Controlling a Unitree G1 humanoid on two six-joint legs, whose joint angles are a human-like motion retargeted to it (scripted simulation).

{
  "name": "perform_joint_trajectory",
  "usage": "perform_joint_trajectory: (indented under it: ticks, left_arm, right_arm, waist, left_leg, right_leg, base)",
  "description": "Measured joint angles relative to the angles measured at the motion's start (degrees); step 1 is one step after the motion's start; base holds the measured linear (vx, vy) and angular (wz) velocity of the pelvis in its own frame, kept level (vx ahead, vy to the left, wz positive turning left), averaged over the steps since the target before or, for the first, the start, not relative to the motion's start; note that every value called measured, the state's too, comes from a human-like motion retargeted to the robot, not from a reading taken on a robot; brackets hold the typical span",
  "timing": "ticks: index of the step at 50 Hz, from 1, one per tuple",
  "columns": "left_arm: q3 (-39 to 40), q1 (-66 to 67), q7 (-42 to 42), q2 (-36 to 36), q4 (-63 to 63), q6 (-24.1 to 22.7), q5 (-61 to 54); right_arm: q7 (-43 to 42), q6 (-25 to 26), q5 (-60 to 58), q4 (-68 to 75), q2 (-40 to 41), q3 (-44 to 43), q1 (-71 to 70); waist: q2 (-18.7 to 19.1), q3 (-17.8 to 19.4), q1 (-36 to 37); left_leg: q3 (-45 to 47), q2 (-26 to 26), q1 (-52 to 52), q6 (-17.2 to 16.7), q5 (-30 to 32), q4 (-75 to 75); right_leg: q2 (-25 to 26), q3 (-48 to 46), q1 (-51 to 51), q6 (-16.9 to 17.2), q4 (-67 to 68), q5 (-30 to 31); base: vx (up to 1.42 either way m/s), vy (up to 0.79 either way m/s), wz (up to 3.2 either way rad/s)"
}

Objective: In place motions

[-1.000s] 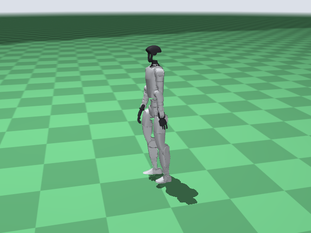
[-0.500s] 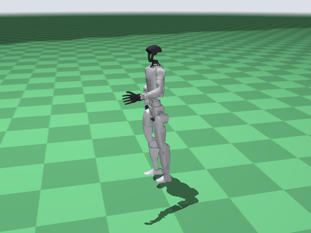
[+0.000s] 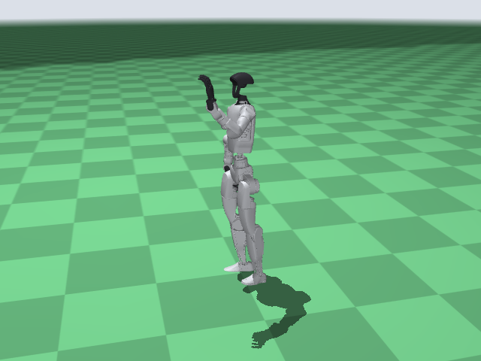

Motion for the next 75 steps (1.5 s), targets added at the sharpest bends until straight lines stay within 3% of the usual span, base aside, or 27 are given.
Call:
perform_joint_trajectory:
  ticks: [3,5,6,7,8,10,12,13,15,18,20,22,25,29,31,35,37,40,44,50,52,55,58,60,65,71,75]
  left_arm:
    - [-1.8,7.3,6.0,-0.4,-0.8,-5.4,4.7]
    - [-4.3,12.5,3.1,-2.3,0.8,-4.4,4.5]
    - [-5.6,15.0,-1.7,-3.8,2.5,-0.8,3.8]
    - [-6.9,17.2,-7.7,-5.6,4.3,4.3,3.4]
    - [-8.1,18.9,-16.2,-7.8,6.5,12.3,3.8]
    - [-9.4,20.3,-47.9,-13.5,10.9,31.5,11.3]
    - [-8.1,20.8,-74.1,-14.6,15.9,31.8,20.3]
    - [-7.4,21.5,-76.9,-13.4,16.5,30.0,19.6]
    - [-7.3,22.3,-71.0,-13.2,15.9,32.5,15.5]
    - [-5.8,23.0,-45.3,-12.3,12.1,32.5,2.8]
    - [-3.1,23.6,-24.9,-11.9,9.7,27.3,-6.0]
    - [0.4,23.7,-12.4,-12.4,7.5,19.9,-8.5]
    - [5.8,23.8,-1.1,-12.3,5.9,7.8,-8.5]
    - [12.0,24.0,11.7,-13.0,8.3,0.7,-7.1]
    - [13.4,22.6,10.2,-15.5,11.8,2.7,-17.0]
    - [14.2,13.4,-10.3,-30.3,18.9,16.6,-62.5]
    - [15.2,13.7,-14.1,-29.5,19.8,15.7,-66.8]
    - [15.3,19.3,-10.0,-19.5,17.5,15.5,-53.4]
    - [8.8,19.0,-7.3,-17.0,8.7,10.5,-32.1]
    - [-3.5,12.4,-8.5,-5.2,-1.5,4.3,4.5]
    - [-10.7,8.5,-21.5,-3.2,-2.7,6.4,11.9]
    - [-19.8,4.0,-44.0,-3.7,-1.2,13.7,19.4]
    - [-20.1,3.7,-57.7,-5.9,2.8,14.4,21.2]
    - [-17.1,5.4,-53.3,-6.5,2.7,14.8,21.1]
    - [-7.8,12.2,-18.0,-8.1,-2.0,12.1,4.9]
    - [0.6,15.2,5.1,-7.7,-10.0,5.8,0.5]
    - [2.7,15.1,14.2,-6.9,-12.3,3.1,1.8]
  right_arm:
    - [0.0,0.8,0.5,0.7,0.4,-0.8,0.0]
    - [0.1,1.3,1.0,1.1,0.6,-1.2,-0.1]
    - [0.1,1.4,1.2,1.1,0.6,-1.3,-0.1]
    - [0.0,1.4,1.3,1.1,0.6,-1.3,0.0]
    - [-0.1,1.4,1.4,1.0,0.6,-1.3,0.1]
    - [-0.3,1.1,1.6,0.9,0.7,-1.1,0.3]
    - [-0.1,0.7,1.9,0.8,0.7,-1.2,0.3]
    - [0.0,0.6,1.9,0.7,0.6,-1.5,0.3]
    - [0.6,0.5,1.9,0.4,0.7,-1.7,0.0]
    - [1.1,0.5,2.4,0.0,0.5,-1.9,-0.1]
    - [0.7,0.4,3.2,0.1,0.5,-1.3,-0.1]
    - [0.6,0.6,3.3,0.3,0.6,-0.9,-0.1]
    - [1.0,0.9,2.3,0.2,0.7,-0.6,-0.1]
    - [0.3,1.0,0.8,-0.3,0.9,-0.3,0.1]
    - [0.0,1.0,0.4,-0.3,1.0,-0.1,0.2]
    - [0.3,0.9,0.7,0.0,1.2,-0.4,0.6]
    - [0.6,0.9,1.2,0.2,0.9,-1.0,0.5]
    - [1.1,1.0,2.2,0.4,0.2,-1.8,0.1]
    - [0.6,0.9,5.4,1.2,0.2,-1.8,0.4]
    - [1.3,1.1,7.5,2.2,0.0,-2.4,0.6]
    - [1.4,1.1,7.4,2.4,0.0,-2.1,0.6]
    - [1.8,1.2,6.4,2.4,0.3,-1.5,0.2]
    - [2.1,1.2,4.3,1.7,1.0,-1.0,-0.4]
    - [2.3,1.0,2.4,0.8,1.4,-0.9,-0.8]
    - [1.0,-0.2,0.9,-1.3,1.4,0.0,-0.5]
    - [0.2,0.2,2.2,-0.4,1.1,0.0,0.3]
    - [0.4,0.4,4.9,0.4,0.9,-1.1,0.6]
  waist:
    - [-0.4,0.2,1.4]
    - [-0.6,0.3,2.0]
    - [-0.7,0.4,2.2]
    - [-0.7,0.5,2.3]
    - [-0.8,0.6,2.4]
    - [-1.0,1.0,2.7]
    - [-1.3,1.6,3.3]
    - [-1.4,1.9,3.6]
    - [-1.7,2.4,3.5]
    - [-1.8,2.6,3.1]
    - [-2.0,2.5,2.8]
    - [-2.1,2.4,3.0]
    - [-2.3,2.4,3.4]
    - [-2.1,2.1,2.9]
    - [-2.0,1.7,2.6]
    - [-2.3,0.7,2.9]
    - [-2.1,0.7,3.0]
    - [-1.4,1.2,3.0]
    - [-1.7,1.1,3.5]
    - [-1.9,0.7,5.8]
    - [-1.9,0.3,5.5]
    - [-2.0,-0.2,4.4]
    - [-2.2,-0.2,3.2]
    - [-2.4,0.1,1.9]
    - [-2.0,0.6,-1.0]
    - [-2.1,0.2,0.5]
    - [-2.1,0.1,0.6]
  left_leg:
    - [1.2,-0.1,0.3,-0.1,-0.1,-0.1]
    - [1.7,-0.1,0.5,-0.2,-0.2,-0.2]
    - [1.8,-0.2,0.5,-0.2,-0.2,-0.2]
    - [1.9,-0.2,0.6,-0.2,-0.2,-0.3]
    - [1.9,-0.2,0.7,-0.2,-0.2,-0.3]
    - [1.9,-0.1,0.8,-0.2,-0.1,-0.2]
    - [1.9,0.1,0.9,-0.2,0.0,-0.1]
    - [1.8,0.2,0.8,-0.2,0.1,-0.1]
    - [1.4,0.3,0.6,-0.2,0.2,0.0]
    - [0.6,0.2,0.1,-0.2,0.4,0.0]
    - [0.3,0.1,-0.2,-0.1,0.5,0.0]
    - [0.4,0.1,-0.3,-0.2,0.6,0.0]
    - [0.7,0.1,-0.3,-0.2,0.5,-0.1]
    - [0.4,0.0,-0.2,-0.2,0.5,-0.2]
    - [0.4,0.0,-0.2,-0.2,0.5,-0.2]
    - [0.6,0.0,-0.2,-0.2,0.4,-0.1]
    - [0.8,0.1,-0.1,-0.2,0.4,-0.1]
    - [1.3,0.4,0.1,-0.3,0.3,-0.2]
    - [2.1,0.5,0.2,-0.4,0.2,-0.1]
    - [3.1,1.2,-0.1,-0.6,0.1,0.2]
    - [2.5,1.2,-0.3,-0.6,0.2,0.3]
    - [1.6,1.1,-0.5,-0.5,0.3,0.4]
    - [0.9,0.9,-0.5,-0.4,0.3,0.3]
    - [0.4,0.7,-0.4,-0.4,0.4,0.2]
    - [-0.7,0.3,-0.2,-0.4,0.6,-0.2]
    - [1.3,0.6,-0.3,-0.6,0.5,-0.5]
    - [1.1,0.5,-0.6,-0.6,0.5,-0.4]
  right_leg:
    - [-0.1,1.2,-0.2,0.0,0.2,-0.2]
    - [-0.2,1.7,-0.3,0.0,0.3,-0.2]
    - [-0.2,1.8,-0.3,0.0,0.4,-0.2]
    - [-0.3,1.9,-0.3,0.1,0.4,-0.2]
    - [-0.4,1.9,-0.3,0.1,0.5,-0.2]
    - [-0.7,2.0,-0.2,0.4,0.8,-0.2]
    - [-1.0,2.1,0.0,0.7,1.1,-0.3]
    - [-1.1,2.0,0.1,0.9,1.1,-0.3]
    - [-1.3,1.7,0.2,1.1,1.2,-0.3]
    - [-1.4,0.9,-0.1,0.9,1.1,-0.1]
    - [-1.3,0.6,-0.4,0.7,1.0,0.1]
    - [-1.2,0.7,-0.6,0.7,0.9,0.1]
    - [-0.9,1.1,-0.6,0.4,0.7,0.1]
    - [-0.8,0.8,-0.7,0.2,0.6,0.1]
    - [-0.7,0.8,-0.7,0.2,0.6,0.1]
    - [-0.6,1.0,-0.7,0.2,0.7,0.1]
    - [-0.6,1.2,-0.7,0.2,0.7,0.0]
    - [-0.5,1.7,-0.7,0.4,0.8,0.0]
    - [-0.4,2.5,-0.6,0.5,0.9,-0.2]
    - [-1.1,3.5,-0.6,1.6,1.5,-0.8]
    - [-1.2,3.0,-0.7,1.6,1.6,-0.7]
    - [-1.1,2.1,-0.7,1.4,1.4,-0.5]
    - [-0.8,1.3,-0.7,0.9,1.1,-0.1]
    - [-0.7,0.7,-0.8,0.5,0.9,0.2]
    - [-0.6,-0.7,-1.2,0.0,0.4,0.9]
    - [-0.3,1.2,-2.2,-0.1,0.6,0.8]
    - [-0.3,1.2,-2.2,-0.1,0.5,0.7]
  base:
    - [-0.01,-0.03,-0.32]
    - [-0.01,-0.01,-0.12]
    - [0.00,0.00,0.00]
    - [0.00,0.00,0.00]
    - [0.00,0.00,0.00]
    - [0.00,0.00,0.00]
    - [-0.07,-0.05,0.00]
    - [-0.07,-0.05,0.09]
    - [-0.04,-0.03,0.19]
    - [-0.01,0.01,0.23]
    - [0.00,0.00,0.00]
    - [0.00,0.00,0.00]
    - [0.00,0.00,0.00]
    - [0.00,0.00,0.00]
    - [0.00,0.00,0.00]
    - [0.00,0.00,0.00]
    - [0.00,0.00,0.00]
    - [0.02,0.00,-0.05]
    - [-0.01,-0.01,-0.10]
    - [-0.01,-0.01,-0.13]
    - [0.01,0.00,0.20]
    - [-0.01,0.01,0.27]
    - [-0.02,-0.01,0.20]
    - [0.02,-0.02,0.26]
    - [0.03,0.00,0.17]
    - [0.00,0.00,-0.25]
    - [0.00,0.00,0.00]
